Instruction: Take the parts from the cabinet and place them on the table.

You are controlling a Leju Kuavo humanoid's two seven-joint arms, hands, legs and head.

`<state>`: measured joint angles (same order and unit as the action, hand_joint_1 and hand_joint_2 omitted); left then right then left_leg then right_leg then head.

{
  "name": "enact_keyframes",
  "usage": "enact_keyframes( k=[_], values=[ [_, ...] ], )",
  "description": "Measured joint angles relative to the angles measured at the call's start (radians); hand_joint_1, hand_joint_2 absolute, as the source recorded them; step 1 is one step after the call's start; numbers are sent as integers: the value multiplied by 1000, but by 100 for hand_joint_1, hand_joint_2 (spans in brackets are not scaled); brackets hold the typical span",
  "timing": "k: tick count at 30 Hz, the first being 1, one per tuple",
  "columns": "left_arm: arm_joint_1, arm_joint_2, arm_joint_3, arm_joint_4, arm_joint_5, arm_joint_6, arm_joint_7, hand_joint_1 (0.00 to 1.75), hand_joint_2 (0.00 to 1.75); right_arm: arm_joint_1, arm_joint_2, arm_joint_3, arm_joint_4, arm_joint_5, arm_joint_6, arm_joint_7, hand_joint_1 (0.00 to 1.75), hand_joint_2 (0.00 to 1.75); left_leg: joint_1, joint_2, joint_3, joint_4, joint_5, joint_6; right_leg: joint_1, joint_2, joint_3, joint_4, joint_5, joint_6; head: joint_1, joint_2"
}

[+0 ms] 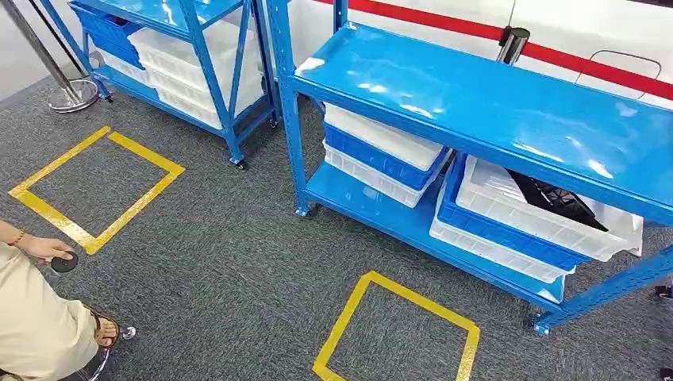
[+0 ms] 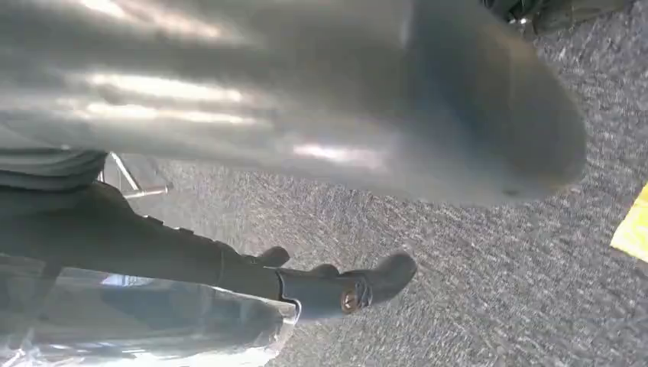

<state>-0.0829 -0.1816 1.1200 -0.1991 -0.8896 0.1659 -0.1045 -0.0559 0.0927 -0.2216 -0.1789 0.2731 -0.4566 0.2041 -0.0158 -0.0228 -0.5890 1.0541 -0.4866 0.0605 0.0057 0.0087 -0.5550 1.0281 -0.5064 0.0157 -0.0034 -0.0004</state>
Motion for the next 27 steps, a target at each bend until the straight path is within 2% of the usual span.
enact_keyframes(
  k=[1,2,3,4,5,6,7,8,9,10,11,12,13,14,15,16,18,19,20,21,22,23,24,25,26,27],
  values=[
    [0,-1,0,0,0,0,0,0,0,1,-2,0,0,-2,0,0,0,0,1,2,1,2,0,0,-1,0,3,-3,1,1,-2,0],
    [0,0,0,0,0,0,-1,0,0,2,0,0,0,-4,1,0,0,0,1,1,3,2,-1,8,-9,0,10,-7,4,7,-1,0],
    [0,0,0,0,0,0,-1,0,0,2,0,0,0,-5,1,0,0,0,0,2,5,-4,2,13,-8,1,8,-14,7,9,-1,0],
    [-1,-1,0,0,0,0,-1,0,0,0,1,-1,0,-6,1,0,0,0,3,3,20,-29,12,18,-1,2,15,-22,9,12,-2,0],
    [0,-3,0,0,0,-1,-1,0,0,0,1,-1,0,-7,1,0,0,0,15,10,38,-56,30,14,-1,-2,19,-5,3,9,1,0],
    [1,-3,0,0,0,-2,-2,0,0,-1,2,-3,0,-8,1,-1,0,0,17,15,51,-78,33,23,0,-2,-2,35,-23,2,1,0],
    [1,-3,0,0,-1,-5,-2,0,0,-1,3,-3,0,-9,1,-2,0,0,19,23,54,-82,35,23,-2,-1,-38,99,-53,-3,1,0],
    [1,-2,0,0,-1,-6,-2,0,0,-1,3,-4,0,-9,1,-3,0,0,21,30,54,-82,35,22,-8,-1,-81,176,-81,-4,0,0],
    [0,-2,0,0,0,-6,-2,0,0,0,3,-4,0,-9,1,-4,0,0,22,37,54,-82,32,19,-17,-1,-117,235,-98,1,0,0],
    [0,-2,0,0,0,-6,-2,0,0,1,3,-4,0,-9,2,-7,0,0,24,44,55,-81,29,13,-26,-2,-139,264,-98,11,0,0],
    [1,-2,0,0,0,-6,-2,0,0,2,2,-4,0,-9,2,-8,0,0,29,50,57,-80,25,5,-36,-3,-134,241,-78,27,0,0],
    [1,-2,0,1,0,-6,-2,0,0,5,1,-4,0,-9,3,-8,0,0,37,56,61,-76,19,-7,-47,-8,-107,177,-43,48,0,0],
    [1,-2,0,1,0,-6,-2,0,0,7,0,-4,0,-8,5,-8,0,0,47,63,62,-68,11,-21,-57,-21,-66,89,-2,72,1,0],
    [1,-2,0,1,0,-6,-2,0,0,7,-1,-4,0,-7,8,-9,0,0,50,69,62,-51,-1,-38,-69,-54,-29,11,29,91,2,0],
    [2,5,0,-2,1,-5,-2,0,0,4,10,-4,0,-6,11,-9,0,0,45,76,58,-40,-14,-54,-60,-82,-36,27,25,86,10,0],
    [2,4,0,0,2,-4,-2,0,0,2,5,-4,0,-6,10,-10,0,0,45,85,59,-25,-30,-63,-63,-67,-33,20,27,60,7,0],
    [-1,3,0,0,2,0,-7,0,0,0,5,-4,0,-6,12,-14,0,0,50,99,74,-37,-29,-69,-52,-51,-37,29,18,34,-1,0],
    [-2,3,0,0,2,1,-16,0,0,0,5,-5,0,-8,18,-23,0,0,56,108,78,-36,-31,-71,-54,-38,-36,29,19,24,-2,0],
    [-3,2,0,0,3,2,-24,0,0,0,5,-5,0,-10,24,-31,0,0,62,91,79,-28,-42,-76,-54,-29,-34,26,20,18,-3,0],
    [-4,2,0,0,3,1,-29,0,0,0,6,-5,0,-11,27,-34,0,0,64,61,66,1,-68,-75,-53,-24,-33,26,20,13,-5,0],
    [-5,2,0,0,3,0,-31,0,0,-2,7,-5,0,-13,26,-35,0,0,60,40,33,69,-111,-76,-50,-14,-35,26,20,12,-7,0],
    [-4,3,0,0,3,0,-32,0,0,-2,8,-5,0,-13,26,-37,0,0,57,32,-9,152,-152,-76,-44,-5,-36,26,19,10,-9,0],
    [-3,4,0,0,3,0,-31,0,0,-1,11,-5,0,-13,27,-38,0,0,55,31,-51,232,-180,-73,-37,5,-36,26,20,4,-8,0],
    [-3,5,0,0,3,-1,-32,0,0,-1,12,-5,0,-13,27,-38,0,0,52,31,-80,278,-185,-67,-31,15,-36,27,19,3,-8,0],
    [-3,5,0,0,3,-1,-31,0,0,0,12,-6,0,-14,27,-38,0,0,47,30,-88,278,-166,-57,-25,27,-34,27,19,3,-8,0],
    [-3,5,0,0,3,0,-32,0,0,-1,12,-6,0,-15,27,-39,0,0,39,26,-74,229,-122,-40,-19,40,-33,26,19,2,-8,0]
  ],
)
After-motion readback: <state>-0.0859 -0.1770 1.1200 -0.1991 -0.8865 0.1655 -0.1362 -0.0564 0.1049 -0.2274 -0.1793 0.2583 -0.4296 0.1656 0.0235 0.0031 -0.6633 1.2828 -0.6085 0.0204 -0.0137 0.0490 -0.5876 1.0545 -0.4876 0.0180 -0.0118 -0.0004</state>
